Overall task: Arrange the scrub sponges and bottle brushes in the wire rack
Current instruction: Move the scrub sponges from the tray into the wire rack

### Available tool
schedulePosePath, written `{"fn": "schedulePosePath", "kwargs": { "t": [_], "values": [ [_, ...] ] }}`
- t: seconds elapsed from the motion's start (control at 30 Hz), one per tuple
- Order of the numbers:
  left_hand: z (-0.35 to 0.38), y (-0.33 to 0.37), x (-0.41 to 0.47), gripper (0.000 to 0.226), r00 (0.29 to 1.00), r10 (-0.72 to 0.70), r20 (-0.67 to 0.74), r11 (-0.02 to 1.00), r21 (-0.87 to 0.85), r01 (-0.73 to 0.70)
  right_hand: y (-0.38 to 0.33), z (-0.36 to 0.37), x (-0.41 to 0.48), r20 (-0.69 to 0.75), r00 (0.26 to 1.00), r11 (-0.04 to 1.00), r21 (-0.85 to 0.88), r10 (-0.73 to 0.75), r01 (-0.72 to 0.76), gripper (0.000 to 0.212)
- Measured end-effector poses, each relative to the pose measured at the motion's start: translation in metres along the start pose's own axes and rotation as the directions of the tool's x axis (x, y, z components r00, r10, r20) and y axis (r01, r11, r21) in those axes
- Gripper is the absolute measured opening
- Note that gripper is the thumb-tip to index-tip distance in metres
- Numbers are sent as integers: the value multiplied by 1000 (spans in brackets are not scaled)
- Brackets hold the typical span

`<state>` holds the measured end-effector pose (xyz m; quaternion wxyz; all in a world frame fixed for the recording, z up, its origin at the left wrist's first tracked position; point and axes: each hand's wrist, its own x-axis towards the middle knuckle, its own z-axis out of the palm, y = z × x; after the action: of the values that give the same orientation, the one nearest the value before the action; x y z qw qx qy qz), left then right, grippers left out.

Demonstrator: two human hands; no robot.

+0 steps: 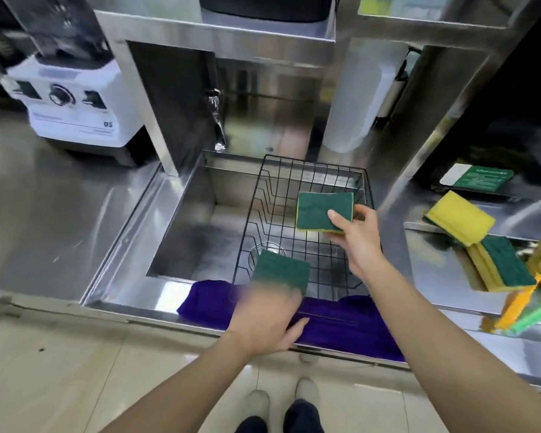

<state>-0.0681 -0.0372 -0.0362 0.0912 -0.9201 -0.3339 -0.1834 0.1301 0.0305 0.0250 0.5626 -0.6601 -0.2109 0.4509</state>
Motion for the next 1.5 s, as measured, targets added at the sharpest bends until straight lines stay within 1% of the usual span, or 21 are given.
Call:
{"fn": "schedulePosePath", "kwargs": {
  "t": [0.1,0.17,0.27,0.37,0.43,0.53,0.6,0.73,0.77,0.8,0.87,0.9,0.93,1.0,1.07,1.17,1.23,1.33,1.4,1.5],
  "values": [
    [3,1,0,42,1000,-11,-23,1000,-19,11,16,4,8,-73,993,994,-56,93,-97,44],
    [4,1,-1,40,999,-12,-32,1000,-29,11,25,4,12,-128,981,981,-115,144,-159,50],
    [5,1,-2,38,999,-14,-41,999,-31,13,34,9,15,-137,973,967,-150,184,-204,52],
    [6,2,-2,37,999,-19,-50,999,-30,17,40,20,14,-99,977,953,-221,189,-207,50],
    [6,2,-2,36,998,-21,-53,999,-36,19,43,28,11,-47,982,948,-257,182,-188,51],
    [5,2,-1,35,998,-26,-53,999,-41,24,44,37,5,54,987,919,-376,151,-120,56],
    [5,2,-1,35,998,-29,-53,999,-37,27,45,39,3,97,987,889,-453,127,-70,57],
    [5,2,-1,34,998,-29,-55,999,-39,27,48,37,0,137,980,864,-500,147,-60,52],
    [5,2,-1,34,998,-29,-55,999,-39,27,48,37,1,149,979,842,-538,140,-38,49],
    [5,2,-1,35,998,-28,-54,999,-39,25,48,37,1,157,980,797,-603,125,-5,46],
    [5,2,-1,35,998,-24,-55,999,-40,22,46,38,1,152,984,676,-735,91,51,43],
    [6,2,-1,35,998,-21,-56,999,-42,19,46,38,2,145,986,629,-775,86,59,45],
    [6,2,-1,35,998,-18,-55,999,-43,15,46,37,2,141,985,602,-796,96,56,48],
    [5,2,-1,37,999,-7,-50,999,-36,5,46,37,2,139,985,579,-813,107,52,52],
    [5,2,0,41,999,11,-42,1000,-19,-12,45,35,1,141,988,585,-808,70,74,55],
    [4,9,5,47,999,46,-19,999,-8,-46,37,30,-1,139,990,655,-747,-13,114,57],
    [5,22,11,48,997,77,-3,997,-12,-77,27,23,-2,151,987,669,-729,-54,148,51],
    [8,45,25,49,994,108,8,994,-25,-107,11,3,-2,151,977,673,-708,-154,215,43],
    [11,59,35,48,992,130,2,991,-36,-130,1,-15,0,111,972,682,-696,-205,223,36],
    [15,76,46,47,988,152,-12,988,-36,-152,-8,-51,11,-15,968,701,-692,-250,170,30]
  ]
}}
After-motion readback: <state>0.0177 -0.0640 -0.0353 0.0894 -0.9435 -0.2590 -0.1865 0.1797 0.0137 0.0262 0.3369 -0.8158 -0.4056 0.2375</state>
